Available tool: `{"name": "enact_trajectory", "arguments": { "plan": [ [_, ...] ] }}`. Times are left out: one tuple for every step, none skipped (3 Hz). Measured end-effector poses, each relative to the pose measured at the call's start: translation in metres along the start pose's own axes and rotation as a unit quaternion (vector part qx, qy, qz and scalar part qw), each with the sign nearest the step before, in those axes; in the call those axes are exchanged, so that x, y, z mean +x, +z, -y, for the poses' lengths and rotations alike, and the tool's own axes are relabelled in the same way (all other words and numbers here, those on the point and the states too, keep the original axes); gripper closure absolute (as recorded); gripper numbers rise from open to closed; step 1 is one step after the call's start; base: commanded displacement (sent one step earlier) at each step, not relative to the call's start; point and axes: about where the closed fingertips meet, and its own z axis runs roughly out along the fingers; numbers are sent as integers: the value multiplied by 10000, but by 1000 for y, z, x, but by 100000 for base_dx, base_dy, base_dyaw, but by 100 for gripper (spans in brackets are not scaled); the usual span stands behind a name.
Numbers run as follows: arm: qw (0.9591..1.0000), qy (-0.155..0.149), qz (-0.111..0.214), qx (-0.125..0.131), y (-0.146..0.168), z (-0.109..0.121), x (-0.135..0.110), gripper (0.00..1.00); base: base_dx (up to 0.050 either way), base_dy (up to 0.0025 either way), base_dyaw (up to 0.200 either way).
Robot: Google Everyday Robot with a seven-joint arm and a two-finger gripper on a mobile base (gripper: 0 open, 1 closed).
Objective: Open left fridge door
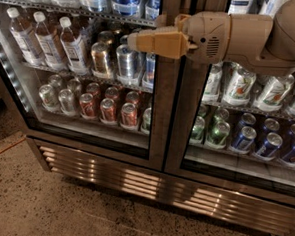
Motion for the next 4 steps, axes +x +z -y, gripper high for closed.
{"name": "enact_trajectory", "arguments": {
  "plan": [
    [10000, 0, 0, 0, 0, 0, 0, 73, 0, 0, 0],
    [10000, 0, 0, 0, 0, 0, 0, 100, -3750, 0, 4],
    [10000, 0, 0, 0, 0, 0, 0, 100, -4994, -10, 67],
    [10000, 0, 0, 0, 0, 0, 0, 100, -4998, -5, 33]
  ]
}}
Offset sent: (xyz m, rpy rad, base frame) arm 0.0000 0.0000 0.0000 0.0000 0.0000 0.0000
